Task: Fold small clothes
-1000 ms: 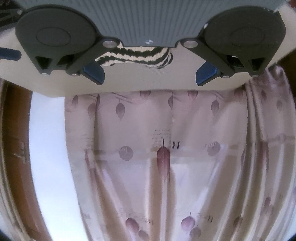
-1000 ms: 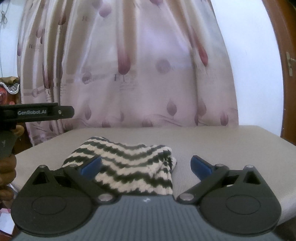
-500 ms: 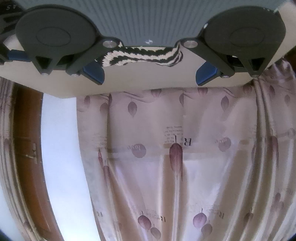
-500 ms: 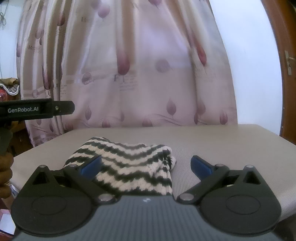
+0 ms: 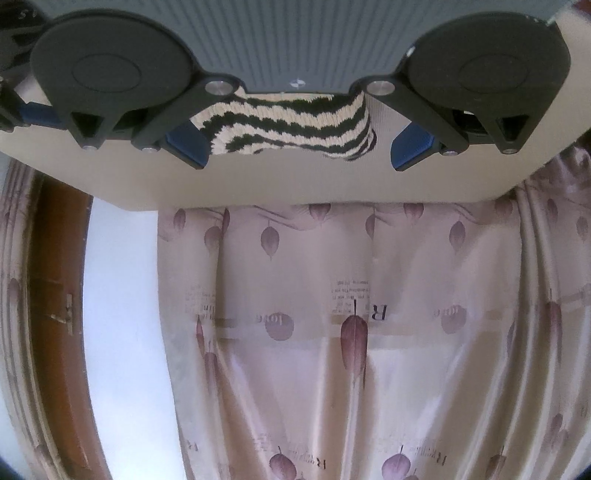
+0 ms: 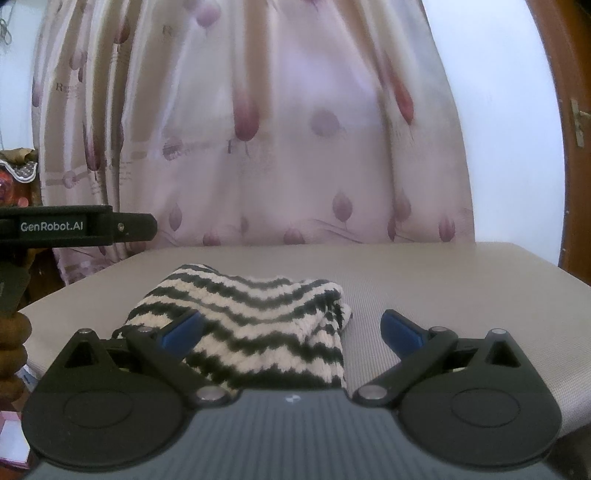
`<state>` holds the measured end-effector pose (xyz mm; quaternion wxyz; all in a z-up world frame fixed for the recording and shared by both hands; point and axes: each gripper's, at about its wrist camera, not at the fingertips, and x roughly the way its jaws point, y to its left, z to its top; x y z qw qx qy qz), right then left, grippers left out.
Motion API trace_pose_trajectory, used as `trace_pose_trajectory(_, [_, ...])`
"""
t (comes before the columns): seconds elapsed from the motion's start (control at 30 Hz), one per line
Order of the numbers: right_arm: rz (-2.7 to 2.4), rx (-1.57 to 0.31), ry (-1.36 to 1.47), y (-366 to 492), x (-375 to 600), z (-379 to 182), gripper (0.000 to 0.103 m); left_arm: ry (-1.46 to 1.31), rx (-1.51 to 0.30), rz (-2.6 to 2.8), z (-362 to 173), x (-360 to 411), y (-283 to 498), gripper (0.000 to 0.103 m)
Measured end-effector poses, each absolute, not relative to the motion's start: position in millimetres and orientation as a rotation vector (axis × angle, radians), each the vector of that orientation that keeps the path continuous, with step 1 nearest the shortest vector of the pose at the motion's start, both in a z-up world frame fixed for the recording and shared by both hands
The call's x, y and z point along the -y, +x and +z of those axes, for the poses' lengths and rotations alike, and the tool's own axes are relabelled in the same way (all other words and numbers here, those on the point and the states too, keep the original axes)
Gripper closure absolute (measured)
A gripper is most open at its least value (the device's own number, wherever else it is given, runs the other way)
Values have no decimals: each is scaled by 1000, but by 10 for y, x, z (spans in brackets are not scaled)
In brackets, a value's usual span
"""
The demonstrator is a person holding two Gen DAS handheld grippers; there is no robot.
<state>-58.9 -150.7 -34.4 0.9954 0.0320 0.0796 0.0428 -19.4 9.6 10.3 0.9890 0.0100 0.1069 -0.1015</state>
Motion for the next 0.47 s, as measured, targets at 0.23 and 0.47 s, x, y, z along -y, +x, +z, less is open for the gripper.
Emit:
trace_pose_trajectory(0.23, [82, -155, 49, -582, 1502, -346, 0, -4, -203, -154, 12, -141, -180, 0])
trace_pose_trajectory(0.47, [75, -152, 38, -578, 1477, -341, 0, 3, -228, -158, 0, -147, -148, 0])
